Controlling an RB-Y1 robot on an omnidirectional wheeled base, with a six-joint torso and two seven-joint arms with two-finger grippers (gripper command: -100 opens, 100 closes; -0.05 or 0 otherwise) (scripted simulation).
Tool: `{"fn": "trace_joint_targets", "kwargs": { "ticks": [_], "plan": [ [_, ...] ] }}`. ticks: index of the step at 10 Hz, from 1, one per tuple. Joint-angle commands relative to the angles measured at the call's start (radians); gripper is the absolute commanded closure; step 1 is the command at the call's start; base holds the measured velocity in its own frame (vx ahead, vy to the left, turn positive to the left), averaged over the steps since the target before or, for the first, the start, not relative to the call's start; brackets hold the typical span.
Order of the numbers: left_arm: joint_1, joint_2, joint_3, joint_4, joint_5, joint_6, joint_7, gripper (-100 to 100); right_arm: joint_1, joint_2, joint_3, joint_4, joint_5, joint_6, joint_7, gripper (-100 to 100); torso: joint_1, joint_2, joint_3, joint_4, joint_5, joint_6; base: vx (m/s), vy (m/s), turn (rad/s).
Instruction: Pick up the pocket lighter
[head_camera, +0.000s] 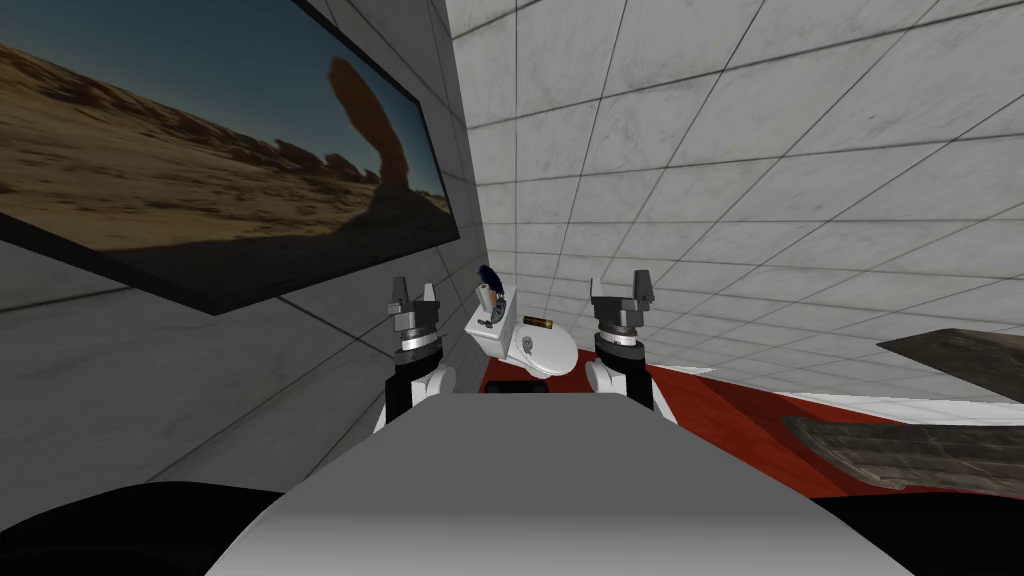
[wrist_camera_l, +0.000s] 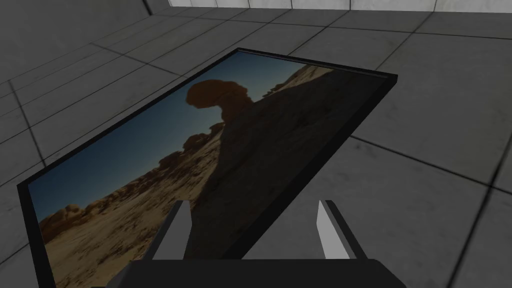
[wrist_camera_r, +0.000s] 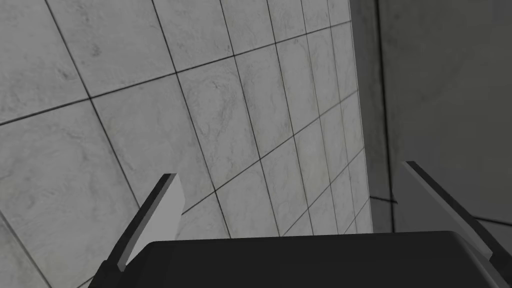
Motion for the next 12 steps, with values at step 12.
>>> {"fn": "trace_joint_targets", "kwargs": {
  "ticks": [12],
  "plan": [
    [-0.04, 0.222, -0.034, 0.148, -0.05, 0.157, -0.012, -100, 0.0, 0.0, 0.0, 0.0, 0.0, 0.0, 0.0, 0, 0.001, -0.003, -0.002, -0.001, 0.0, 0.0, 0.044, 0.016, -0.009]
  ]
}}
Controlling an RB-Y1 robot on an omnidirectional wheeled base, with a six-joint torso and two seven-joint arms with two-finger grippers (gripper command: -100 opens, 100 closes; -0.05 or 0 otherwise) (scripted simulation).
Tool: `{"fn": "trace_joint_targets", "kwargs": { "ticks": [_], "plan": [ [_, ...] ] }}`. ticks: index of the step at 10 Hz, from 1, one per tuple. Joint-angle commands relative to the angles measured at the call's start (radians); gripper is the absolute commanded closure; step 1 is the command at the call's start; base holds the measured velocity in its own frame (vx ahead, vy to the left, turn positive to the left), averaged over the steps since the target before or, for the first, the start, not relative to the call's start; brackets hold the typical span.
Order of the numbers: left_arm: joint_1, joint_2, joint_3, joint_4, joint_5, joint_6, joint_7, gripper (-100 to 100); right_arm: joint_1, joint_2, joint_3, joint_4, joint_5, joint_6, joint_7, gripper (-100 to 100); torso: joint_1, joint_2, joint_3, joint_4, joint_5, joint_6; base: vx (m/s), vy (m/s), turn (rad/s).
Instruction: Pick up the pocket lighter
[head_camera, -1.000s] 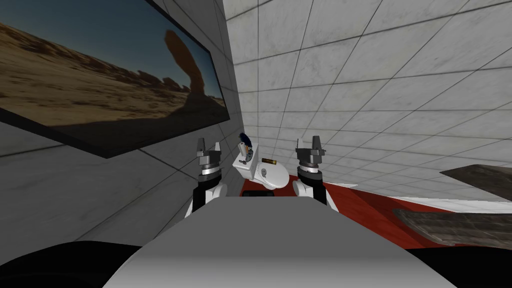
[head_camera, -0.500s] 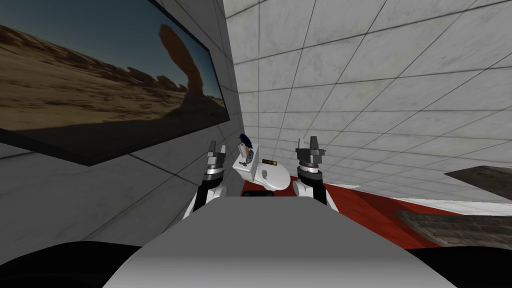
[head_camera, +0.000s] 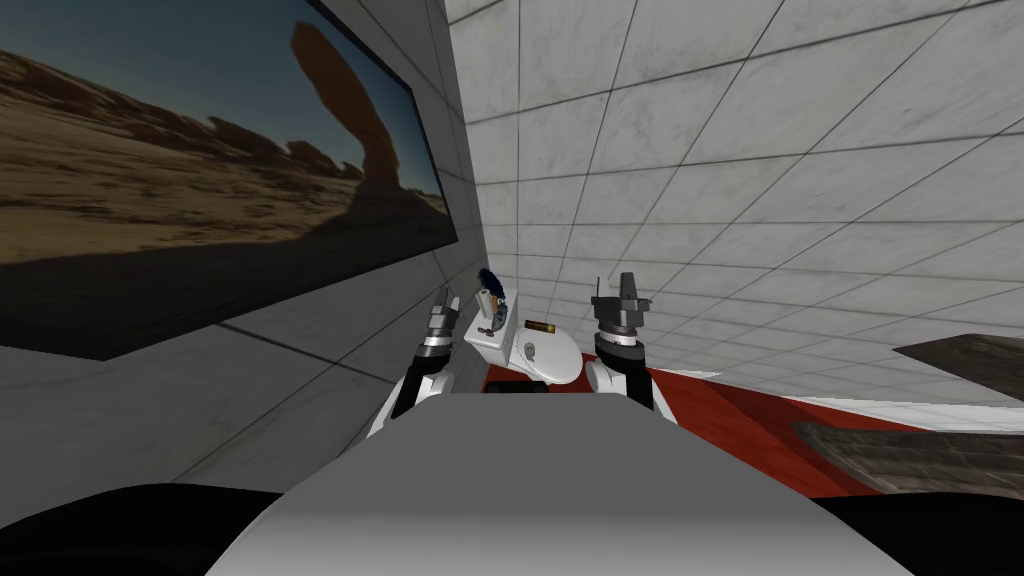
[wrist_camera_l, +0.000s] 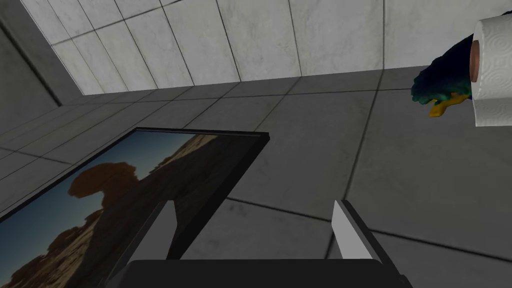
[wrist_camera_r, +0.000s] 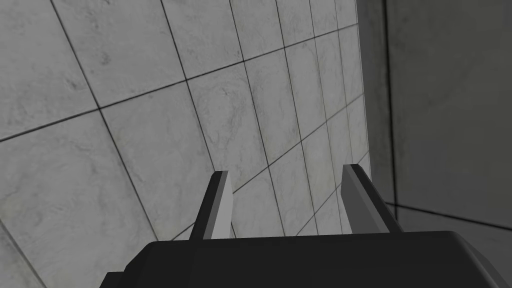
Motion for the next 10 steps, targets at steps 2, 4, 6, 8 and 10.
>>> {"fn": "trace_joint_targets", "kwargs": {
  "ticks": [2, 4, 6, 8, 10],
  "plan": [
    [-0.016, 0.02, -0.002, 0.04, -0.016, 0.068, -0.008, -100, 0.0, 0.0, 0.0, 0.0, 0.0, 0.0, 0.0, 0, 0.001, 0.001, 0.001, 0.0, 0.0, 0.0, 0.013, 0.009, -0.03],
    [-0.023, 0.033, -0.001, 0.073, -0.029, 0.116, -0.015, -100, 0.0, 0.0, 0.0, 0.0, 0.0, 0.0, 0.0, 0, 0.001, 0.003, 0.002, 0.001, 0.0, 0.0, 0.005, 0.006, -0.018],
    [-0.029, 0.046, 0.002, 0.105, -0.043, 0.168, -0.024, -100, 0.0, 0.0, 0.0, 0.0, 0.0, 0.0, 0.0, 0, 0.0, 0.003, 0.002, 0.001, 0.0, 0.0, 0.002, 0.003, -0.008],
    [-0.035, 0.059, 0.007, 0.137, -0.057, 0.222, -0.033, -100, 0.0, 0.0, 0.0, 0.0, 0.0, 0.0, 0.0, 0, 0.001, 0.003, 0.002, 0.001, 0.0, 0.0, 0.006, 0.008, -0.023],
    [-0.038, 0.066, 0.01, 0.152, -0.064, 0.25, -0.038, -100, 0.0, 0.0, 0.0, 0.0, 0.0, 0.0, 0.0, 0, 0.0, 0.003, 0.002, 0.001, 0.0, 0.0, 0.0, 0.0, 0.0]
  ]
}}
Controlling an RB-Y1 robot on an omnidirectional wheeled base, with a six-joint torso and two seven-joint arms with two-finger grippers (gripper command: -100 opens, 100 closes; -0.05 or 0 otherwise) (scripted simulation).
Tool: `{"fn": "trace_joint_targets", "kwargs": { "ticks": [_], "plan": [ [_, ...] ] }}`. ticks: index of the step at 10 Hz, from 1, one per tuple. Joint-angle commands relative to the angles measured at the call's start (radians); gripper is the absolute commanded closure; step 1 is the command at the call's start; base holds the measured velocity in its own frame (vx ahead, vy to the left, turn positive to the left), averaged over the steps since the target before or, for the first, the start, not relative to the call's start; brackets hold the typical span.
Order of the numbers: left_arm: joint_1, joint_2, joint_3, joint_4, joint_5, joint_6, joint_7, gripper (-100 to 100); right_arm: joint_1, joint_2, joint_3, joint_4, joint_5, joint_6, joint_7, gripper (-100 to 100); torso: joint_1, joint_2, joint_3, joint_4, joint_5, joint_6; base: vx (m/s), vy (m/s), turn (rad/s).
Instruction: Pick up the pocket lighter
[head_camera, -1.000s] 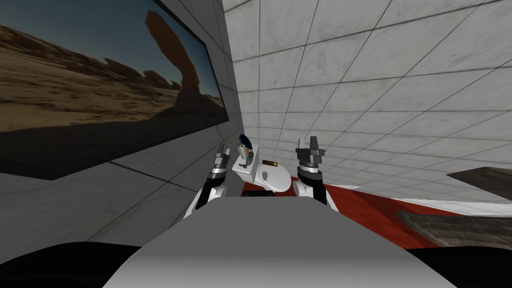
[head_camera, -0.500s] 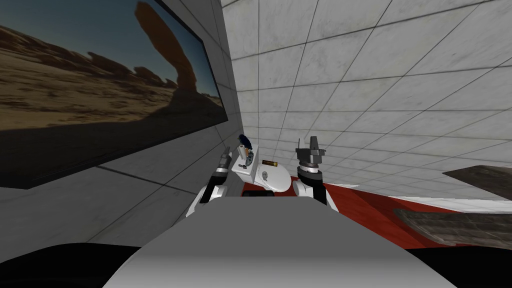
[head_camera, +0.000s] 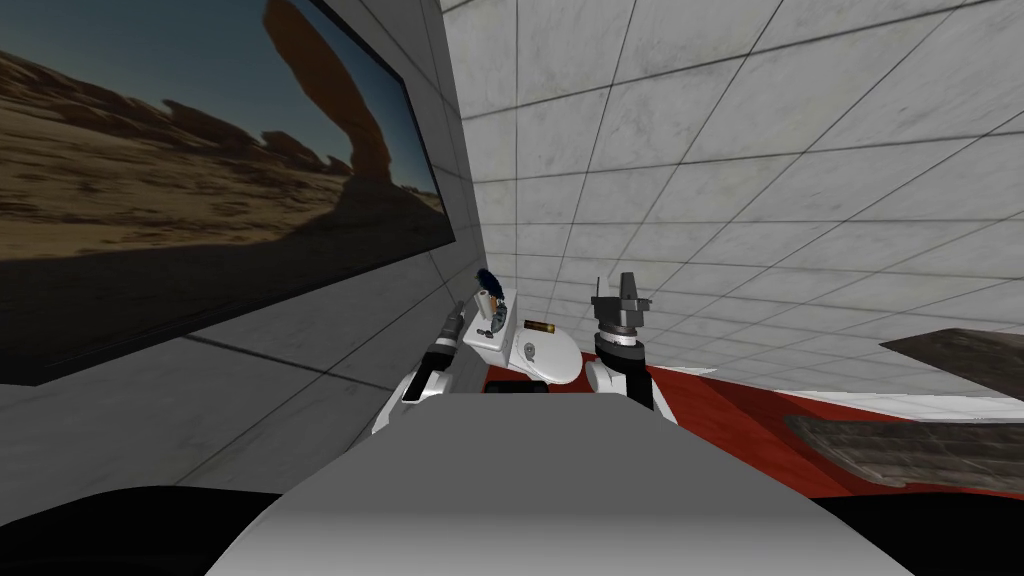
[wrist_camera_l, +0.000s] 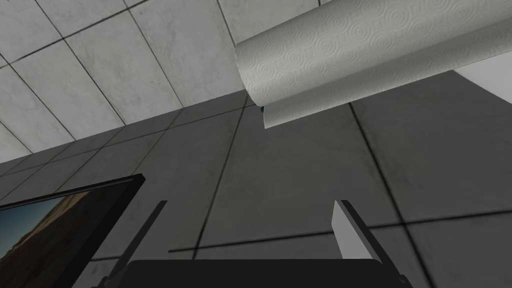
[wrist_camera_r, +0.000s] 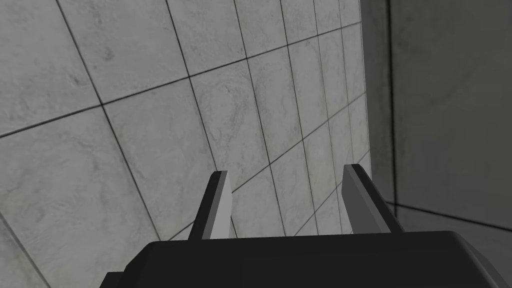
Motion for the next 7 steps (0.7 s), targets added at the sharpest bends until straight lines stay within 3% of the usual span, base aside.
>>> {"fn": "trace_joint_targets", "kwargs": {
  "ticks": [1, 5, 7],
  "plan": [
    [-0.008, 0.009, 0.005, 0.025, -0.012, 0.044, -0.009, -100, 0.0, 0.0, 0.0, 0.0, 0.0, 0.0, 0.0, 0, 0.0, 0.0, 0.0, 0.0, 0.0, 0.0, 0.0, 0.0, 0.0],
    [-0.012, 0.026, 0.013, 0.053, -0.025, 0.099, -0.02, -100, 0.0, 0.0, 0.0, 0.0, 0.0, 0.0, 0.0, 0, -0.002, 0.001, 0.0, 0.0, 0.0, 0.0, -0.005, -0.017, -0.001],
    [-0.015, 0.047, 0.023, 0.078, -0.038, 0.152, -0.031, -100, 0.0, 0.0, 0.0, 0.0, 0.0, 0.0, 0.0, 0, -0.004, 0.0, 0.0, 0.0, -0.001, 0.0, -0.005, -0.069, -0.073]
  ]
}}
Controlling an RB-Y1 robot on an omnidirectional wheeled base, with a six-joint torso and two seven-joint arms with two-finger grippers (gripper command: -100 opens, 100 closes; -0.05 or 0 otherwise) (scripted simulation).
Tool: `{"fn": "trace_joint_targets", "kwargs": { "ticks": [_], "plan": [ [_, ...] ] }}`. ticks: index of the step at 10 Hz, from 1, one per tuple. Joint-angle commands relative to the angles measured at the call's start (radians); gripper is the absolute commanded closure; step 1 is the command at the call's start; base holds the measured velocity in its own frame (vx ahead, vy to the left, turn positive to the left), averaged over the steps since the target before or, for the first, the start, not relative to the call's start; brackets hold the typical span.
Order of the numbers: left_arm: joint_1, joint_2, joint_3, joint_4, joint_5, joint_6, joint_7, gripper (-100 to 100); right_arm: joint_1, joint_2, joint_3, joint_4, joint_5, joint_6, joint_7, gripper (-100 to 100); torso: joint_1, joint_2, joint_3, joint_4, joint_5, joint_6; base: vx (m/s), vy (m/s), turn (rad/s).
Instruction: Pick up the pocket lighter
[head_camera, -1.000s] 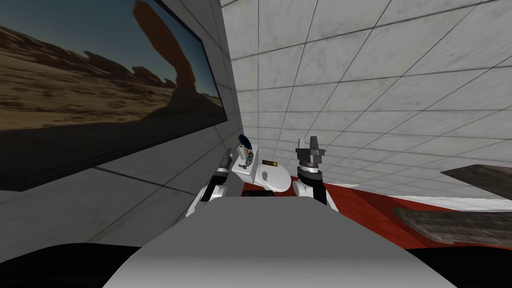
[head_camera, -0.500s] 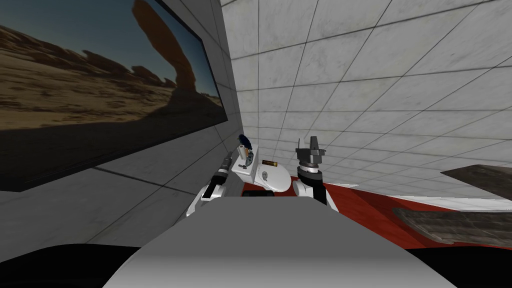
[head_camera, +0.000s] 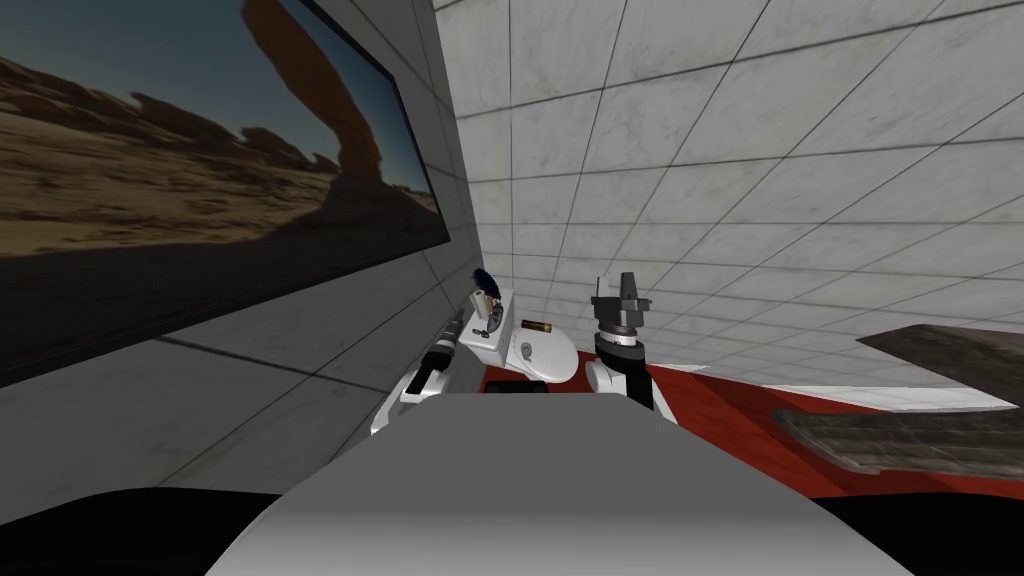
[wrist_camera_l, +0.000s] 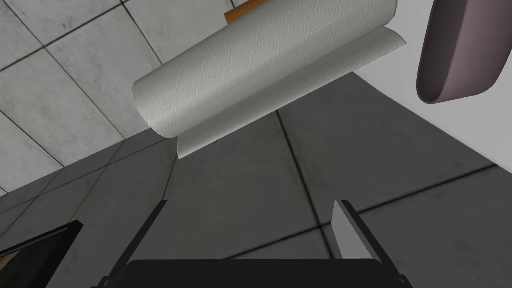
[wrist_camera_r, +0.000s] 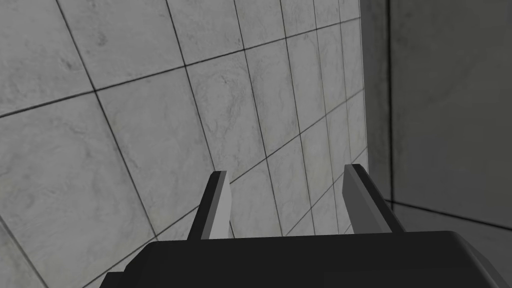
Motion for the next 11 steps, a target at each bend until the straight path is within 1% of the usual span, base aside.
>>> {"fn": "trace_joint_targets", "kwargs": {
  "ticks": [1, 5, 7, 8, 11],
  "plan": [
    [0.002, 0.018, 0.008, 0.02, -0.009, 0.041, -0.008, -100, 0.0, 0.0, 0.0, 0.0, 0.0, 0.0, 0.0, 0, 0.0, 0.0, 0.0, 0.0, 0.0, 0.0, -0.002, -0.083, -0.054],
    [0.0, 0.064, 0.028, 0.058, -0.03, 0.132, -0.029, -100, 0.0, 0.0, 0.0, 0.0, 0.0, 0.0, 0.0, 0, -0.004, -0.001, 0.0, 0.0, -0.001, 0.0, 0.008, -0.123, -0.064],
    [0.001, 0.085, 0.038, 0.073, -0.038, 0.17, -0.038, -100, 0.0, 0.0, 0.0, 0.0, 0.0, 0.0, 0.0, 0, -0.001, 0.001, 0.001, 0.0, 0.0, 0.0, -0.033, -0.066, -0.037],
    [0.002, 0.102, 0.046, 0.085, -0.044, 0.202, -0.045, -100, 0.0, 0.0, 0.0, 0.0, 0.0, 0.0, 0.0, 0, 0.0, 0.002, 0.001, 0.0, 0.0, 0.0, -0.042, -0.083, -0.054],
    [0.006, 0.12, 0.055, 0.101, -0.052, 0.243, -0.055, -100, 0.0, 0.0, 0.0, 0.0, 0.0, 0.0, 0.0, 0, 0.0, 0.002, 0.001, 0.001, 0.0, 0.0, -0.034, -0.076, -0.037]
  ]
}}
